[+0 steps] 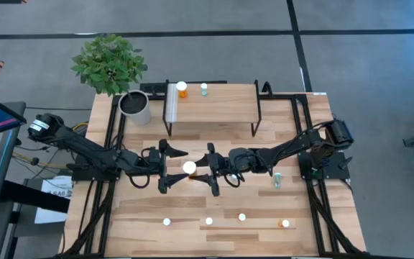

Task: Pick and place medicine bottles onto shelf by color
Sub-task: Put the large orange pill bottle on the shelf aligned with the other large orange pill bottle

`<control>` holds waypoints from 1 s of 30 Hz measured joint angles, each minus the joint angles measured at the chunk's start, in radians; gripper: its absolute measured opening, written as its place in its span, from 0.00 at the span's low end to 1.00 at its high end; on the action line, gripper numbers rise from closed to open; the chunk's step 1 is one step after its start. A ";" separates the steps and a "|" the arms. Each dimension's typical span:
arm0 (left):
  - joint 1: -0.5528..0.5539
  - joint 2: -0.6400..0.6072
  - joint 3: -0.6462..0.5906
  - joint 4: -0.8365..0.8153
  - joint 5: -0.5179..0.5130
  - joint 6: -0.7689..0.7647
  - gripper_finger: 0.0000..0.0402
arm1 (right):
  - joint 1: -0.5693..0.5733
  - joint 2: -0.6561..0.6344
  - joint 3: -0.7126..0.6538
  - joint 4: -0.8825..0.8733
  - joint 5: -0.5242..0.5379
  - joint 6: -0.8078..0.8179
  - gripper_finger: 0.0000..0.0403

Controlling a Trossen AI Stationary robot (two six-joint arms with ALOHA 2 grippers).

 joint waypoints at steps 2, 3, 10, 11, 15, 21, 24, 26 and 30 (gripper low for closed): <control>0.000 0.005 0.013 -0.005 0.000 0.002 0.93 | 0.000 0.000 0.000 -0.001 0.000 0.000 0.49; 0.000 0.009 0.016 -0.006 0.001 0.006 0.93 | 0.000 0.000 0.000 -0.002 0.000 0.000 0.49; 0.000 0.046 0.051 -0.039 0.033 0.019 0.93 | 0.000 0.000 0.000 -0.002 0.000 0.001 0.50; 0.000 0.057 0.057 -0.040 0.034 0.021 0.93 | 0.000 0.000 0.000 -0.003 0.000 0.001 0.50; 0.000 0.098 0.086 -0.040 0.035 0.035 0.93 | 0.000 0.000 0.000 -0.006 0.000 0.001 0.50; 0.000 0.114 0.116 -0.040 0.031 0.053 0.93 | 0.000 0.000 0.000 -0.010 0.000 0.001 0.51; 0.000 0.111 0.116 -0.041 0.030 0.053 0.93 | 0.000 0.000 0.000 -0.019 0.000 0.001 0.51; 0.000 0.110 0.116 -0.042 0.029 0.053 0.93 | 0.000 0.000 0.000 -0.020 0.000 0.001 0.51; -0.001 0.110 0.116 -0.056 0.027 0.052 0.93 | 0.000 0.000 0.000 -0.022 0.000 0.001 0.51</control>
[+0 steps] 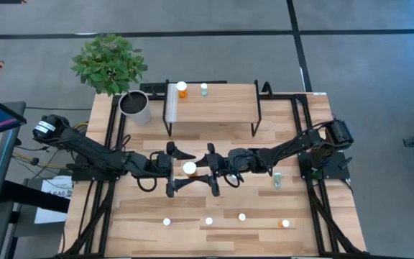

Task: Pick and place medicine bottles onto shelf by color
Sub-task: Put the large orange pill bottle on the shelf aligned with the other large orange pill bottle

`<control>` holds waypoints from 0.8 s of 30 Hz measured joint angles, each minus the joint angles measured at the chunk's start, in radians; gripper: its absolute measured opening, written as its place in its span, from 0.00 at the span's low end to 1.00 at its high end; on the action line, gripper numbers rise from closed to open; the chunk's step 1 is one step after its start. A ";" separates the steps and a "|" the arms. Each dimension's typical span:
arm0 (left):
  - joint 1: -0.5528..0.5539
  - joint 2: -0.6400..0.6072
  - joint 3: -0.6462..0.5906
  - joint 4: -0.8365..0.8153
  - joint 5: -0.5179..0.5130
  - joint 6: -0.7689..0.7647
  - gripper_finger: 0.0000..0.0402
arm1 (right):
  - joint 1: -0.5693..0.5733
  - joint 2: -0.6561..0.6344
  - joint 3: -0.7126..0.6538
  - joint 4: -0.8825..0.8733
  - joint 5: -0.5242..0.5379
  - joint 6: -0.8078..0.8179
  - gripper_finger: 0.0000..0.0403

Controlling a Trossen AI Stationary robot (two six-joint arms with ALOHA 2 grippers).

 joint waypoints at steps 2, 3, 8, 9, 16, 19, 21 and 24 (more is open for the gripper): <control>0.000 -0.001 0.000 -0.024 -0.001 0.000 0.93 | 0.000 0.000 0.000 0.000 0.000 0.000 0.51; 0.000 -0.004 0.000 -0.038 -0.005 0.000 0.93 | 0.000 0.000 0.000 0.000 0.000 0.000 0.51; 0.000 -0.026 -0.002 -0.060 -0.011 -0.004 0.86 | 0.000 0.000 0.000 -0.002 0.000 0.000 0.51; 0.000 -0.030 -0.002 -0.061 -0.010 -0.004 0.84 | 0.000 0.000 0.000 -0.002 0.000 0.000 0.51; -0.001 -0.035 -0.002 -0.065 -0.002 -0.013 0.73 | 0.000 0.000 0.000 -0.007 0.000 0.000 0.51; -0.001 -0.035 -0.002 -0.072 -0.002 -0.014 0.71 | 0.000 0.000 0.000 -0.007 0.000 0.000 0.51; -0.001 -0.035 -0.002 -0.078 -0.002 -0.019 0.69 | 0.000 0.000 0.000 -0.007 0.000 0.000 0.51; -0.001 -0.035 -0.002 -0.085 -0.002 -0.029 0.67 | 0.000 0.000 0.000 -0.007 0.000 0.000 0.51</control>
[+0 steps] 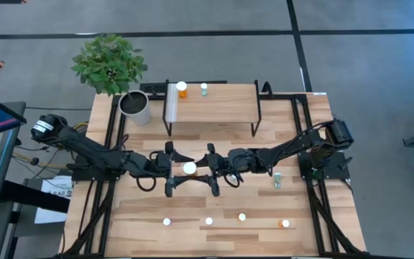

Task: Pick and place medicine bottles onto shelf by color
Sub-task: Put the large orange pill bottle on the shelf aligned with the other large orange pill bottle

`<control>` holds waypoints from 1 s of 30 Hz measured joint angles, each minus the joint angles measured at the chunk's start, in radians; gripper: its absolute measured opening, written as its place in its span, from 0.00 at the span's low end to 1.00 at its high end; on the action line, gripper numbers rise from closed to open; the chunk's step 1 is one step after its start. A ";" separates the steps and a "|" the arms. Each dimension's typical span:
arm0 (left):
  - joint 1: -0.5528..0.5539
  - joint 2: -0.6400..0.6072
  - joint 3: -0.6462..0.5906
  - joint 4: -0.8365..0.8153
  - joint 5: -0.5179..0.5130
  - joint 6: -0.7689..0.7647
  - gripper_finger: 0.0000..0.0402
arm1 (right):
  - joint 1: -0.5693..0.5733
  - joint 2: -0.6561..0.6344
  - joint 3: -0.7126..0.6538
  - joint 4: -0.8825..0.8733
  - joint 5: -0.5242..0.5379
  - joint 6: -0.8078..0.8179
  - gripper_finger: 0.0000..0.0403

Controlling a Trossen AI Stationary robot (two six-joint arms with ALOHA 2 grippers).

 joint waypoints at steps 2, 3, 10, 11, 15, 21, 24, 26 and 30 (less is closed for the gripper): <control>0.000 0.000 0.000 0.000 0.000 0.000 0.65 | 0.000 0.000 0.000 0.000 0.000 0.000 0.51; 0.000 0.000 0.000 0.000 0.000 0.000 0.64 | 0.000 0.000 0.000 0.000 0.000 0.000 0.51; 0.000 0.000 0.000 0.004 0.000 0.000 0.55 | 0.000 0.000 0.000 0.000 0.000 0.000 0.51; 0.000 0.000 0.000 0.007 0.000 0.000 0.54 | 0.000 0.000 0.000 0.000 0.000 0.000 0.51; 0.000 0.000 0.000 0.008 0.002 0.000 0.50 | 0.000 0.000 0.000 0.000 -0.001 0.000 0.51; 0.000 0.000 0.000 0.010 0.002 -0.002 0.48 | 0.000 0.000 0.000 0.005 -0.001 0.012 0.52; 0.000 0.000 0.000 0.010 0.002 -0.002 0.49 | 0.000 0.000 0.000 0.005 -0.001 0.014 0.55; 0.000 0.000 0.000 0.010 0.001 -0.001 0.49 | 0.000 0.000 0.000 0.004 -0.001 0.017 0.57; 0.000 0.000 0.000 0.009 -0.001 -0.001 0.49 | 0.000 -0.001 0.001 -0.023 0.000 0.026 0.62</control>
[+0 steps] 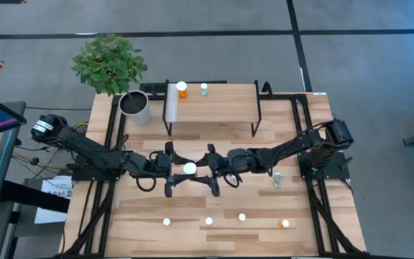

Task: Pick and place medicine bottles onto shelf by color
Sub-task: Put the large orange pill bottle on the shelf aligned with the other large orange pill bottle

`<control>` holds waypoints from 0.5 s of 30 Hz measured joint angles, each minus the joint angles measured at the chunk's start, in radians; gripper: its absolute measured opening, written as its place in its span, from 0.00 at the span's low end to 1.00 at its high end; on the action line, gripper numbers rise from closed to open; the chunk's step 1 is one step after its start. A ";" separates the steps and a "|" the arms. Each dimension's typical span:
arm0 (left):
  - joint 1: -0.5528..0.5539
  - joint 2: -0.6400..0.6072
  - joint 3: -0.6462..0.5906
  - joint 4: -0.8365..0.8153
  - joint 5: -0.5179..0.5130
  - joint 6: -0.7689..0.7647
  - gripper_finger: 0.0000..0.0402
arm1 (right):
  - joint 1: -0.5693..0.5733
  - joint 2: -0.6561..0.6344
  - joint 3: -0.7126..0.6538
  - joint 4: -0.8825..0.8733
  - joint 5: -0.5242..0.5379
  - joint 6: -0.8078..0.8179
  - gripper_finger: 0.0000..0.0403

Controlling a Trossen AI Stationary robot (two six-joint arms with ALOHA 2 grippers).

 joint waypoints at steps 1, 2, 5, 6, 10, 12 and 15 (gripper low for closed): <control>0.000 0.000 0.000 0.001 -0.003 0.000 0.49 | 0.000 0.000 0.000 -0.010 0.000 0.001 0.63; 0.000 -0.001 0.000 0.000 -0.006 0.000 0.49 | 0.000 -0.003 0.000 -0.024 0.000 0.000 0.64; 0.000 -0.011 0.000 0.000 -0.008 0.000 0.49 | 0.000 -0.022 0.001 -0.059 0.000 0.000 0.65; 0.000 -0.015 0.000 -0.001 -0.008 0.000 0.49 | -0.001 -0.030 0.001 -0.077 0.000 0.000 0.65; 0.000 -0.020 0.000 -0.010 -0.036 0.003 0.49 | -0.002 -0.059 0.000 -0.144 0.000 -0.001 0.65; 0.000 -0.025 0.000 -0.016 -0.083 0.004 0.49 | -0.005 -0.091 0.000 -0.214 0.003 -0.008 0.65; 0.002 -0.042 0.000 -0.041 -0.209 0.009 0.50 | -0.009 -0.139 0.000 -0.343 0.060 0.003 0.65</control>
